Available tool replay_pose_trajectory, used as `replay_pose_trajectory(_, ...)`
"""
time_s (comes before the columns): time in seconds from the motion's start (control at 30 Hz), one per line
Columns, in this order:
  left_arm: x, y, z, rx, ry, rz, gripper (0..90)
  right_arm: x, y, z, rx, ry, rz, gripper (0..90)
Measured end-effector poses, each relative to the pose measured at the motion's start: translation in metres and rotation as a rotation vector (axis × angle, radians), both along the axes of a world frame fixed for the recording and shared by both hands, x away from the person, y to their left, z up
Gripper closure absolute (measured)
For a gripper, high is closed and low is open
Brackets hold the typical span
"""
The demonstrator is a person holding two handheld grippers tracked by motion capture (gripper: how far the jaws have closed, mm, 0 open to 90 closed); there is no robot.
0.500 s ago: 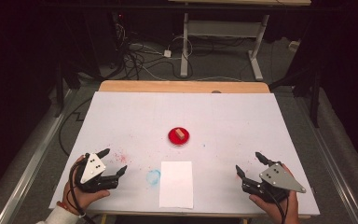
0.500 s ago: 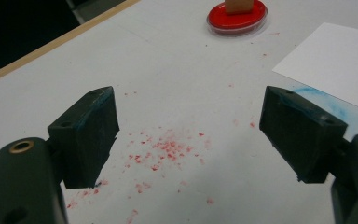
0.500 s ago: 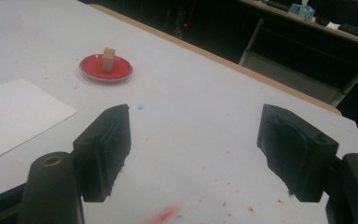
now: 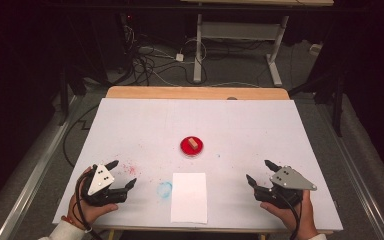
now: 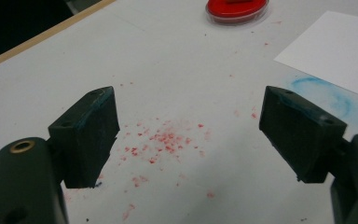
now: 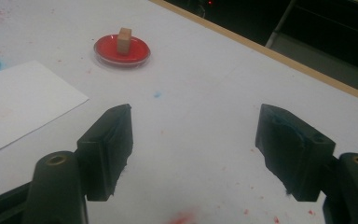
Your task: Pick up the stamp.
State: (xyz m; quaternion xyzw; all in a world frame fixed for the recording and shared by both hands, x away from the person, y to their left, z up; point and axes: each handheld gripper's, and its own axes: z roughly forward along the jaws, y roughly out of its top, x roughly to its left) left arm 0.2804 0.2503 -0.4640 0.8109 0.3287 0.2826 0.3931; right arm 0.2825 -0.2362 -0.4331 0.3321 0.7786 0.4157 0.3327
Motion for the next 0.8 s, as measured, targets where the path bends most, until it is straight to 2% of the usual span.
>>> replay_pose_trajectory(0.1,0.0,0.001,-0.001,0.004,0.0,0.002,18.8,0.005,0.004,0.003,0.0,0.012,0.001,30.3)
replay_pose_trajectory(0.13,0.0,0.001,-0.001,0.008,0.001,0.002,18.8,0.011,0.008,0.006,0.001,0.03,0.013,31.9)
replay_pose_trajectory(0.27,0.0,0.001,-0.002,0.013,0.01,-0.001,18.8,0.02,0.016,0.012,-0.003,0.058,0.033,33.5)
replay_pose_trajectory(0.3,0.0,0.002,-0.002,0.009,0.011,0.0,18.8,0.027,0.025,0.017,-0.021,0.064,0.043,35.1)
replay_pose_trajectory(0.37,-0.001,0.003,-0.002,0.014,0.013,0.002,18.8,0.032,0.029,0.019,-0.024,0.072,0.052,35.2)
replay_pose_trajectory(0.4,0.0,0.003,-0.002,0.01,0.016,0.003,18.8,0.042,0.039,0.024,-0.017,0.091,0.073,36.9)
replay_pose_trajectory(0.43,0.0,0.003,-0.003,0.01,0.016,0.006,18.8,0.042,0.039,0.024,-0.017,0.091,0.073,36.9)
replay_pose_trajectory(0.5,0.001,0.002,-0.003,0.007,0.016,0.004,18.8,0.054,0.05,0.029,-0.034,0.106,0.083,38.4)
replay_pose_trajectory(0.53,0.001,0.002,-0.003,0.011,0.018,0.002,18.8,0.065,0.061,0.033,-0.033,0.133,0.093,41.2)
replay_pose_trajectory(0.57,0.002,0.001,-0.003,0.018,0.019,-0.001,18.8,0.065,0.061,0.033,-0.033,0.133,0.093,41.2)
replay_pose_trajectory(0.63,0.003,0.001,-0.004,0.015,0.023,-0.007,18.8,0.075,0.072,0.037,-0.049,0.139,0.089,43.2)
replay_pose_trajectory(0.73,0.003,0.002,-0.005,0.012,0.027,-0.007,18.8,0.089,0.089,0.041,-0.063,0.171,0.102,44.4)
replay_pose_trajectory(0.77,0.003,0.003,-0.005,0.012,0.025,-0.007,18.8,0.093,0.094,0.043,-0.063,0.185,0.106,44.8)
replay_pose_trajectory(0.8,0.003,0.003,-0.004,0.006,0.025,-0.007,18.8,0.103,0.108,0.043,-0.076,0.213,0.117,44.8)
